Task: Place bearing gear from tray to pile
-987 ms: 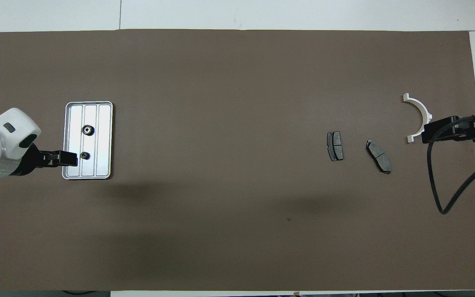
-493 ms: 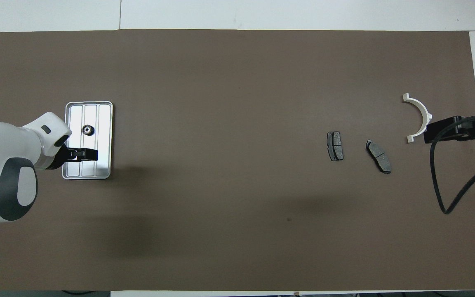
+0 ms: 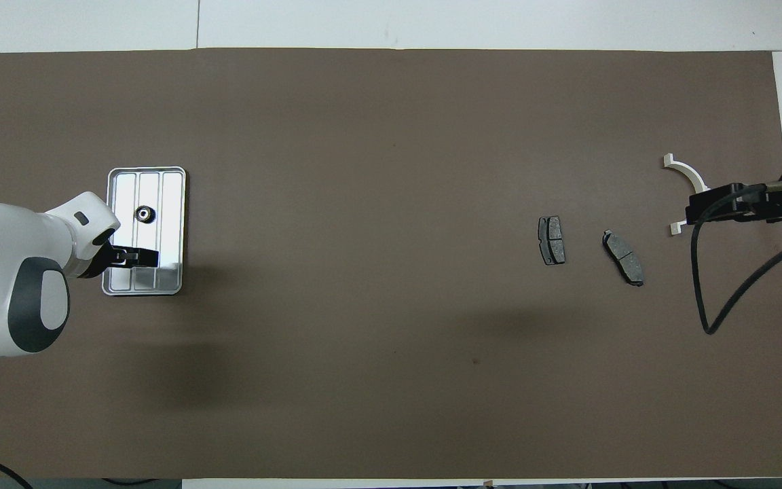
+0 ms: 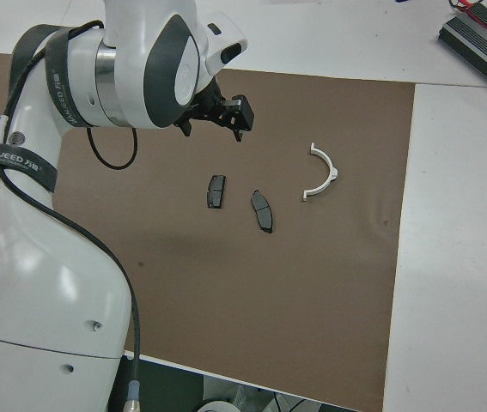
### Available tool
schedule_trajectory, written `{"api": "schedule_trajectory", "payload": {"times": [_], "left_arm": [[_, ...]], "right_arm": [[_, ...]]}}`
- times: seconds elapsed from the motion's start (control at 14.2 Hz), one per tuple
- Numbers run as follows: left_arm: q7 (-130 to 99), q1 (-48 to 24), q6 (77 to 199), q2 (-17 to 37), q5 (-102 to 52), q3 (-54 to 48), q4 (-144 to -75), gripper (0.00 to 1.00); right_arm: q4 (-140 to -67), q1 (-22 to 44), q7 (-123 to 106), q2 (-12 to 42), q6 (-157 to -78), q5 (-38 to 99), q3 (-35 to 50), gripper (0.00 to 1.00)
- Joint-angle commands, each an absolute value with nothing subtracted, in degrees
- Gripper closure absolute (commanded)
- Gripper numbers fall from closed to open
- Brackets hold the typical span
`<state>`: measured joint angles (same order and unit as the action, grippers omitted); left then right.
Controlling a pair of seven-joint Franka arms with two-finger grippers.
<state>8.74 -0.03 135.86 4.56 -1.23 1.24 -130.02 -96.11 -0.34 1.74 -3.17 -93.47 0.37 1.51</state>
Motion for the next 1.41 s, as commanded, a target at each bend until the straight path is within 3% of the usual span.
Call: {"api": "schedule_trajectory", "payload": {"times": [0.0, 0.35, 0.56, 0.7, 0.92, 1.06, 1.13, 1.34], "left_arm": [[9.9, 0.8, 139.0, 6.0, -0.7, 1.1, -130.7, 0.12], [10.0, 1.0, 141.3, 8.1, -0.7, 1.1, -130.6, 0.14], [10.0, 1.0, 141.4, 8.2, -0.7, 1.1, -130.6, 0.23], [9.9, 0.9, 141.3, 8.1, -0.7, 1.1, -130.6, 0.36], [9.1, 0.4, 141.2, 8.2, -0.7, 1.1, -130.5, 0.76], [8.8, 0.3, 140.5, 8.2, -0.7, 1.1, -130.3, 0.95], [8.9, 0.2, 140.1, 8.1, -0.7, 1.0, -130.0, 1.00], [8.5, -0.1, 133.9, 8.1, -1.3, 0.6, -125.0, 1.00]], "right_arm": [[-101.4, -0.2, 3.2, -4.0, -98.5, -0.4, 1.6, 0.00], [-105.8, 0.9, 7.1, -0.1, -108.4, -0.4, 1.7, 0.00], [-105.8, 1.8, 9.7, 3.8, -113.5, -0.5, 1.9, 0.00], [-105.6, 2.0, 9.8, 6.0, -116.5, -0.6, 1.9, 0.00], [-105.6, 2.1, 9.8, 8.1, -119.0, -0.6, 1.9, 0.00], [-105.6, 2.0, 9.8, 8.6, -119.6, -0.6, 1.9, 0.00], [-105.6, 2.0, 9.8, 8.6, -119.6, -0.6, 1.9, 0.00], [-105.6, 2.0, 9.8, 8.7, -119.7, -0.6, 1.9, 0.00]]}}
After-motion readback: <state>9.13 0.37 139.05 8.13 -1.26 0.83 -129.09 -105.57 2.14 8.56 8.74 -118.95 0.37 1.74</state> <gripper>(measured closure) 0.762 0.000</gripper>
